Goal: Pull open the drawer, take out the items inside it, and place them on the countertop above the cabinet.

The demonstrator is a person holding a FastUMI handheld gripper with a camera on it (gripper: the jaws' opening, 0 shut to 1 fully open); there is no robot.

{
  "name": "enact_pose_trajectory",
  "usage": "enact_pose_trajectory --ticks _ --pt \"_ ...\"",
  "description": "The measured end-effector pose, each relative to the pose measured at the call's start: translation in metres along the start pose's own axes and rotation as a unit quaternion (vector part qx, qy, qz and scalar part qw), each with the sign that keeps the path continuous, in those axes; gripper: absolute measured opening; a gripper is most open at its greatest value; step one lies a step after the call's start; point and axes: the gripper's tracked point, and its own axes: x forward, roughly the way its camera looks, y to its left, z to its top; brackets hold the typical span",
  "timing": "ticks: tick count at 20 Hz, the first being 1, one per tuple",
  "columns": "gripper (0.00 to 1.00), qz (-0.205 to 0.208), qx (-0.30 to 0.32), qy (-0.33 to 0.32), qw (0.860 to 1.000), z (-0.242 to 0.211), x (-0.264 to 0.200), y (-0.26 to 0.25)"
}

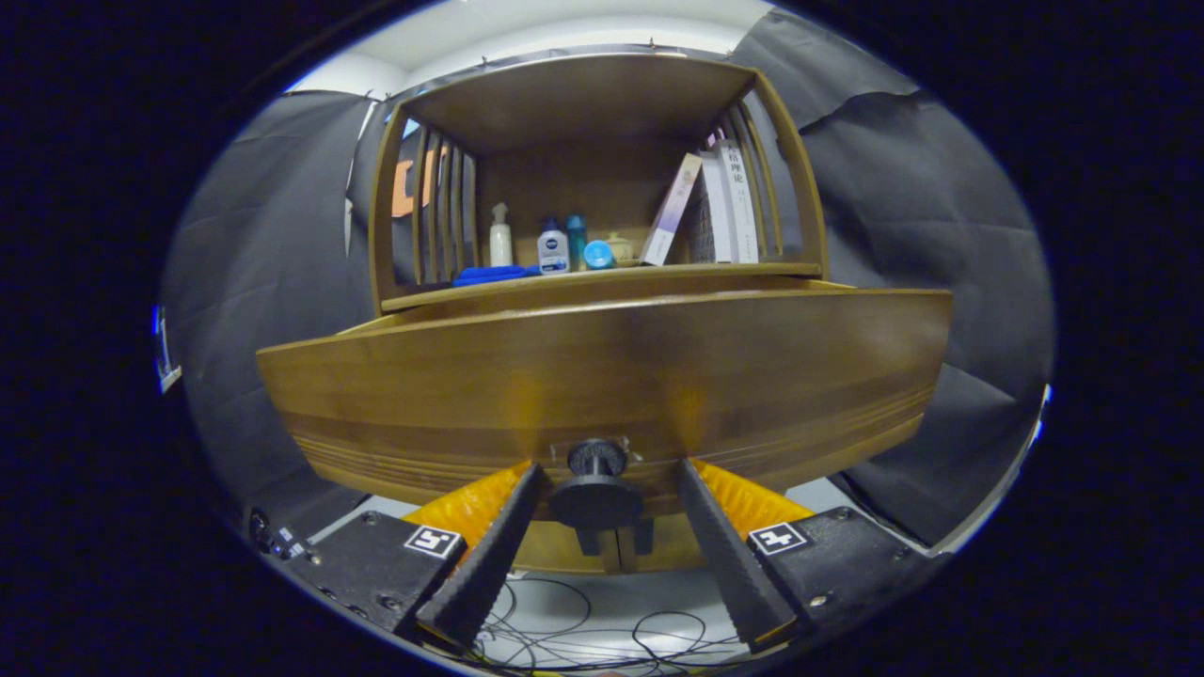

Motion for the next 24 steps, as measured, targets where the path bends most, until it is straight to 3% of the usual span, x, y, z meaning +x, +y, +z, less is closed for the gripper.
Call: enact_pose_trajectory --ticks 19,24 --pt "0.97 -0.022 -0.034 0.012 0.999 0.047 0.143 0.004" --pt "0.97 -0.031 -0.034 0.019 0.999 0.05 0.156 0.006"
